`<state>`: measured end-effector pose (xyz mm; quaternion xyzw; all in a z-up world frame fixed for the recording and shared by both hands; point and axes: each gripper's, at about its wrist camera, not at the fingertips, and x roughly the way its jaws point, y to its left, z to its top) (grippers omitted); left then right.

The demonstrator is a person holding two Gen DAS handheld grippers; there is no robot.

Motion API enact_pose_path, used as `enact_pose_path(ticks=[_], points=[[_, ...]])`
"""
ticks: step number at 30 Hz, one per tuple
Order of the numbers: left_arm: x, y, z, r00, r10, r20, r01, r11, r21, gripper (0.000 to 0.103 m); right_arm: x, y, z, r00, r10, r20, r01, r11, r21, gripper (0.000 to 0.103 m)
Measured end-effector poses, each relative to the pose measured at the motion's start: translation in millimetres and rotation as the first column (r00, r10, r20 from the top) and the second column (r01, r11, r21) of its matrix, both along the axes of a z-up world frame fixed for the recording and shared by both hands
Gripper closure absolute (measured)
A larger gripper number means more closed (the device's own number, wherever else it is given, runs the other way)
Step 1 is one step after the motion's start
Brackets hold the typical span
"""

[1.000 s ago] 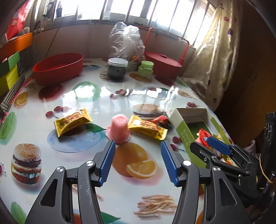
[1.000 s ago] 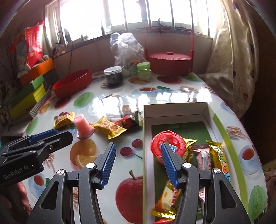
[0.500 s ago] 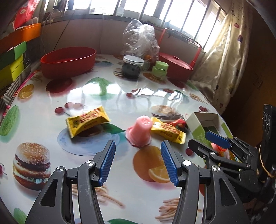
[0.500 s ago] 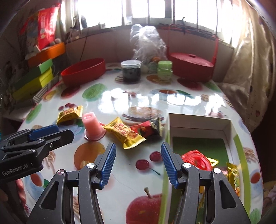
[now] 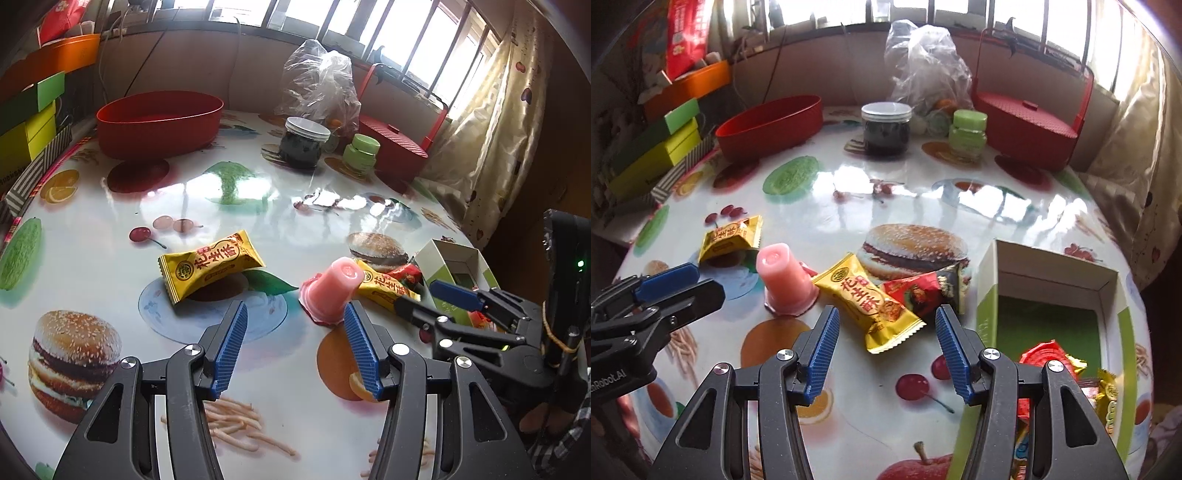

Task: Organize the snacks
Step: 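Grasp upright pink jelly cup with left tool while right approaches yellow peanut candy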

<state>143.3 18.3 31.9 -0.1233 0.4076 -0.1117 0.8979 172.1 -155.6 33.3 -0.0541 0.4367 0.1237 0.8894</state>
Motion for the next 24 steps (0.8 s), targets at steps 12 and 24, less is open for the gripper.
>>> enact_pose_path(ticks=[12, 24], points=[[19.9, -14.9, -0.7, 0.997, -0.071, -0.002, 0.071, 0.997, -0.043, 0.047, 11.0, 11.5, -15.6, 1.000, -0.008, -0.022, 0.007, 0.998, -0.060, 0.049], [38.6, -28.2, -7.0, 0.997, -0.082, -0.014, 0.082, 0.996, -0.031, 0.047, 12.9, 16.0, -18.2, 0.999, 0.017, -0.048, -0.020, 0.998, -0.053, 0.061]])
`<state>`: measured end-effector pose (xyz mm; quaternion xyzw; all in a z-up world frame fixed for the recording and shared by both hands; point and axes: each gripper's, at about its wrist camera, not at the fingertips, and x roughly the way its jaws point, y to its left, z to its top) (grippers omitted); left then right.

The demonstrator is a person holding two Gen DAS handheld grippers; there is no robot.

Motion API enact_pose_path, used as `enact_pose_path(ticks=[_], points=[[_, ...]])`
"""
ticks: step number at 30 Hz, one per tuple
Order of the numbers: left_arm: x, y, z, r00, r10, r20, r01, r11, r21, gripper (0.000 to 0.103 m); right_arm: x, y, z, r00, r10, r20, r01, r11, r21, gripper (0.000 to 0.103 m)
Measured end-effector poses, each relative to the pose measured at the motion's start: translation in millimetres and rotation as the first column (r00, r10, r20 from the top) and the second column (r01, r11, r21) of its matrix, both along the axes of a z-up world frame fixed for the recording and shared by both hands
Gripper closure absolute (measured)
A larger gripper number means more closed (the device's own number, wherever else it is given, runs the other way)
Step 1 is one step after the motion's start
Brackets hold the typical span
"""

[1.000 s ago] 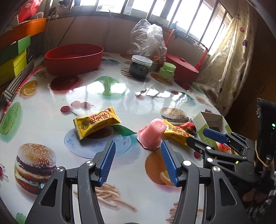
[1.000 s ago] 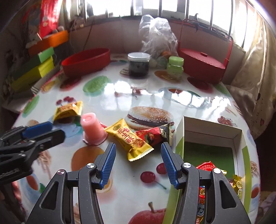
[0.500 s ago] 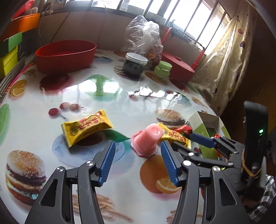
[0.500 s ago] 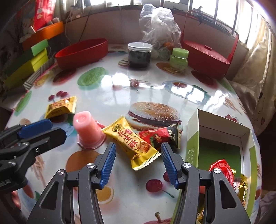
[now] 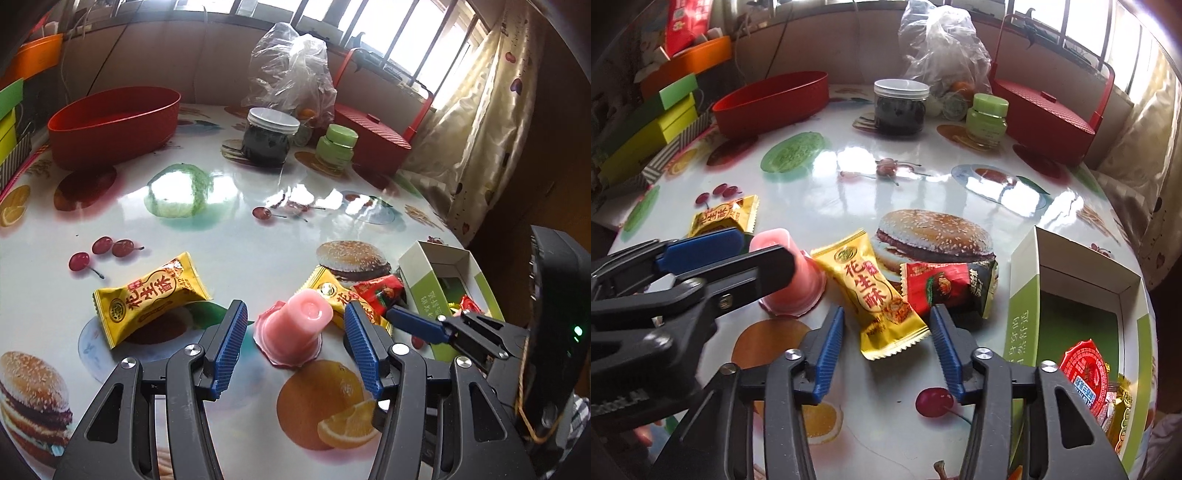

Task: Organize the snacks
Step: 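Grasp upright pink jelly cup with left tool while right approaches yellow peanut candy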

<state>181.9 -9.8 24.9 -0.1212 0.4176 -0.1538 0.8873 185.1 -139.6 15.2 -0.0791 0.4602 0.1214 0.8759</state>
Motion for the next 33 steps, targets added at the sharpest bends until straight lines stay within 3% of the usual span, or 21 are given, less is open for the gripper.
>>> enact_pose_path(ticks=[2, 9, 15, 33], points=[[2.4, -1.4, -1.6, 1.000, -0.002, -0.001, 0.002, 1.000, 0.006, 0.047, -1.4, 0.9, 0.3, 1.000, 0.001, 0.001, -0.001, 1.000, -0.002, 0.066], [5.1, -1.0, -7.9, 1.000, 0.001, -0.015, 0.000, 1.000, 0.017, 0.047, -5.9, 2.3, 0.3, 1.000, -0.006, 0.003, 0.006, 1.000, -0.001, 0.067], [6.5, 0.1, -11.7, 1.000, 0.007, -0.021, -0.007, 1.000, 0.021, 0.064, -11.9, 2.7, 1.7, 1.000, -0.005, 0.000, 0.005, 1.000, 0.003, 0.067], [-13.0, 11.1, -8.8, 1.000, 0.027, 0.007, -0.028, 0.998, 0.052, 0.068, -33.8, 6.2, 2.9, 1.000, -0.011, -0.023, 0.012, 0.998, 0.056, 0.067]])
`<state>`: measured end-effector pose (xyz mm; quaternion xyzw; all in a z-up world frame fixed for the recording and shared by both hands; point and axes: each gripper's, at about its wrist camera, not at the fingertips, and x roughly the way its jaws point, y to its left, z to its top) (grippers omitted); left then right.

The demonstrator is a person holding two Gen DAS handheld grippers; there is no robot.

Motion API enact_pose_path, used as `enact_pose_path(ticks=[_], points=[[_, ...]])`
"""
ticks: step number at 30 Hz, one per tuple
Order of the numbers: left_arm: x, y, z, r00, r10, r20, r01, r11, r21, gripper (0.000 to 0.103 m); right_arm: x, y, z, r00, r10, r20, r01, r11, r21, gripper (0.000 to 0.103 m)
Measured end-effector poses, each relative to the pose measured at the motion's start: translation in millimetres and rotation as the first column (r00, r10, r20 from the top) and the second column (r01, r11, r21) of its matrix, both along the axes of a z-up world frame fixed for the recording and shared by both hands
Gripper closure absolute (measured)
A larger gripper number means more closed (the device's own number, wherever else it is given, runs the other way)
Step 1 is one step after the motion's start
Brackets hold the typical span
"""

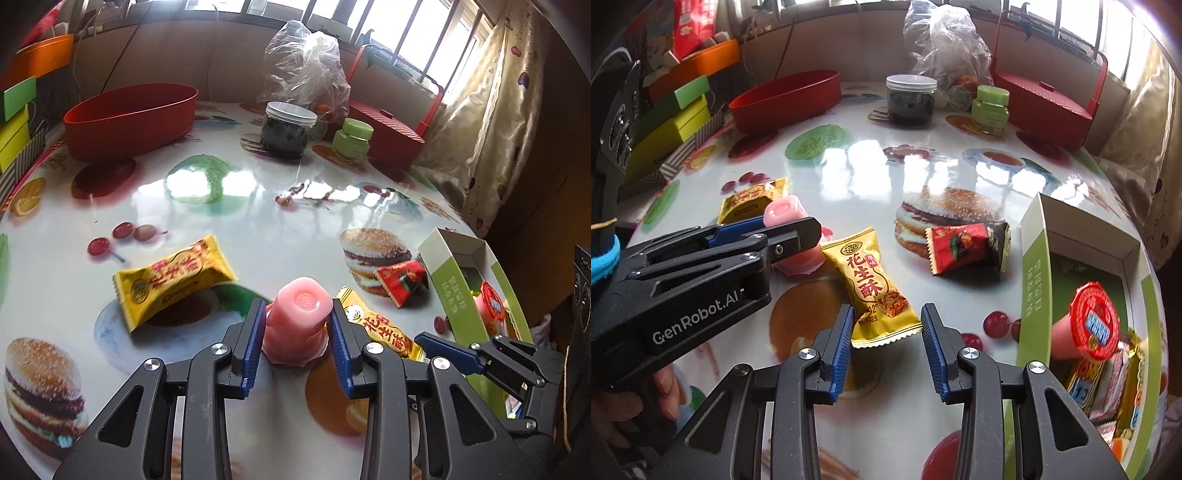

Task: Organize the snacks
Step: 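Grasp upright pink jelly cup with left tool while right approaches yellow peanut candy, then close right tool on yellow peanut candy packet while left holds pink cup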

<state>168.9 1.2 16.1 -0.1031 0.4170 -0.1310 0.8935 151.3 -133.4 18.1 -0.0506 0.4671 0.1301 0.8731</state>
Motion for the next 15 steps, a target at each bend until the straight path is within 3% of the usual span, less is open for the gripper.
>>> enact_pose_path(ticks=[15], points=[[-34.2, 26.7, 0.4, 1.000, 0.027, -0.009, -0.027, 1.000, -0.013, 0.068, -30.9, 11.4, -3.3, 0.999, 0.042, -0.028, -0.038, 0.993, 0.116, 0.066]])
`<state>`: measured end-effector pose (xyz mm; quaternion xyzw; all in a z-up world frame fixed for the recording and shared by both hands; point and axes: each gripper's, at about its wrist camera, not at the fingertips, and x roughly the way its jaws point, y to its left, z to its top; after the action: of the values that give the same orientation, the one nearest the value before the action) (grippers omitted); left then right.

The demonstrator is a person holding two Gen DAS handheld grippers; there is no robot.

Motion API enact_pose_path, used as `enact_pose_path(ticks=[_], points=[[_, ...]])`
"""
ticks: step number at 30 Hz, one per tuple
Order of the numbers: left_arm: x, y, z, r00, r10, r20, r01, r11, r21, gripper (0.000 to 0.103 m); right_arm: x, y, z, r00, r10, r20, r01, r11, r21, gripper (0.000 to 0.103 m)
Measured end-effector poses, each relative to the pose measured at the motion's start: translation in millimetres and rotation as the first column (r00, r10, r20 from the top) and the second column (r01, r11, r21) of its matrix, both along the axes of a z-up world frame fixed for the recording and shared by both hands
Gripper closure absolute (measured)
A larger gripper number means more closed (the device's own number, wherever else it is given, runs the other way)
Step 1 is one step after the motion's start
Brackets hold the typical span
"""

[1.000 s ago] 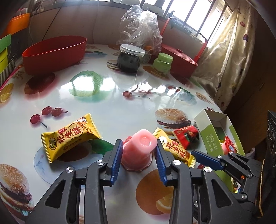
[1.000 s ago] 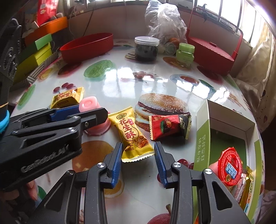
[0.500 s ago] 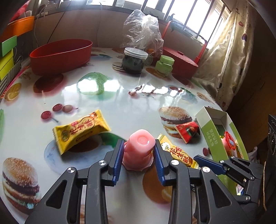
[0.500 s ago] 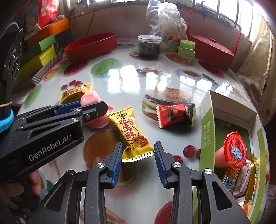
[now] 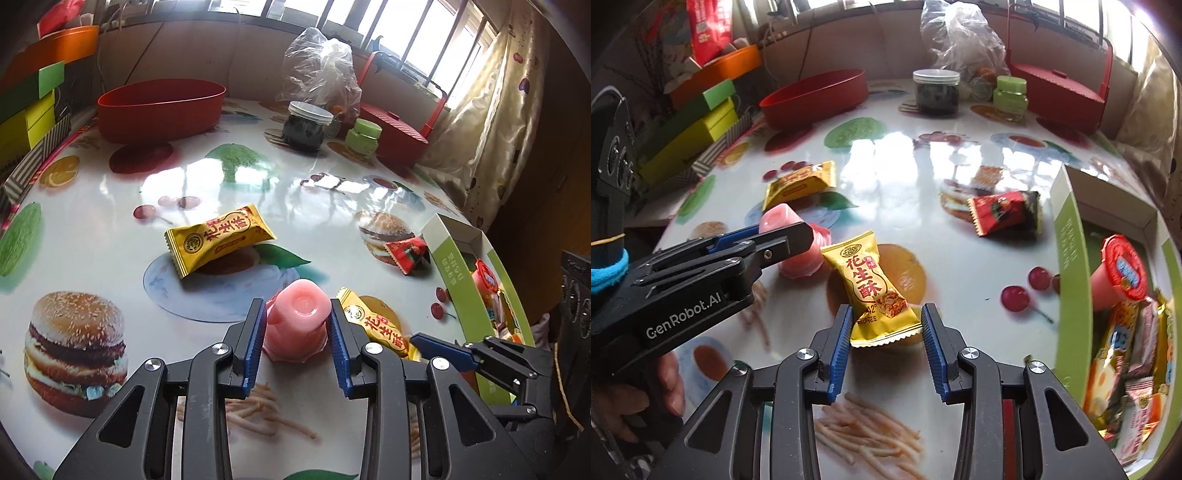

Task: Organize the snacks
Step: 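Close right tool on yellow peanut candy packet while left holds pink cup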

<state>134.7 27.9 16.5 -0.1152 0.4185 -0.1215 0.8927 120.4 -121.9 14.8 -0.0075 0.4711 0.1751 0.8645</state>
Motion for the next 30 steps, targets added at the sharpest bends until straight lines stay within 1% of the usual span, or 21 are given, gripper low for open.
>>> enact_pose_path(ticks=[2, 3, 6, 9, 11, 15, 20, 22, 25, 27, 30], points=[[1.1, 1.2, 0.1, 1.000, 0.003, -0.002, -0.003, 1.000, -0.005, 0.068, 0.9, 0.6, -1.0, 1.000, 0.011, -0.004, -0.011, 1.000, 0.012, 0.062], [1.6, 1.1, -0.1, 1.000, 0.002, -0.002, -0.002, 1.000, -0.004, 0.068, 1.1, 1.5, -0.7, 1.000, 0.016, 0.001, -0.016, 1.000, 0.009, 0.058], [2.1, 0.6, -0.9, 1.000, -0.001, -0.003, 0.001, 1.000, -0.003, 0.067, 3.0, 4.8, -1.0, 0.999, 0.027, 0.023, -0.026, 1.000, -0.017, 0.053], [5.1, -0.1, -4.1, 1.000, -0.007, -0.014, 0.007, 1.000, -0.006, 0.064, 6.7, 8.6, -3.0, 0.999, 0.026, 0.040, -0.024, 0.998, -0.051, 0.051], [7.4, -0.4, -6.8, 1.000, -0.001, -0.026, 0.001, 1.000, 0.000, 0.063, 9.2, 12.9, -3.7, 0.998, 0.029, 0.051, -0.026, 0.998, -0.064, 0.050], [9.7, -0.8, -7.6, 1.000, 0.001, -0.022, -0.001, 1.000, 0.005, 0.062, 12.2, 18.0, -5.6, 0.997, 0.028, 0.072, -0.021, 0.995, -0.101, 0.050], [12.5, -3.1, -7.9, 1.000, 0.007, -0.013, -0.006, 1.000, 0.020, 0.062, 12.7, 17.4, -6.0, 0.996, 0.018, 0.082, -0.010, 0.995, -0.094, 0.050], [11.9, -3.2, -8.3, 1.000, 0.013, -0.007, -0.012, 1.000, 0.019, 0.062, 12.0, 17.8, -6.1, 0.996, 0.013, 0.084, -0.005, 0.995, -0.097, 0.052], [11.1, -2.9, -8.7, 1.000, 0.016, 0.003, -0.016, 1.000, 0.023, 0.062, 11.2, 16.0, -5.8, 0.996, -0.003, 0.092, 0.012, 0.994, -0.105, 0.061], [10.2, -3.8, -7.8, 1.000, 0.013, 0.008, -0.013, 0.999, 0.034, 0.065, 11.1, 12.8, -5.4, 0.995, -0.021, 0.097, 0.031, 0.994, -0.104, 0.071], [7.8, -3.3, -4.9, 1.000, 0.016, 0.025, -0.017, 0.999, 0.039, 0.068, 10.2, 10.8, -4.9, 0.995, -0.030, 0.098, 0.040, 0.994, -0.098, 0.076]])
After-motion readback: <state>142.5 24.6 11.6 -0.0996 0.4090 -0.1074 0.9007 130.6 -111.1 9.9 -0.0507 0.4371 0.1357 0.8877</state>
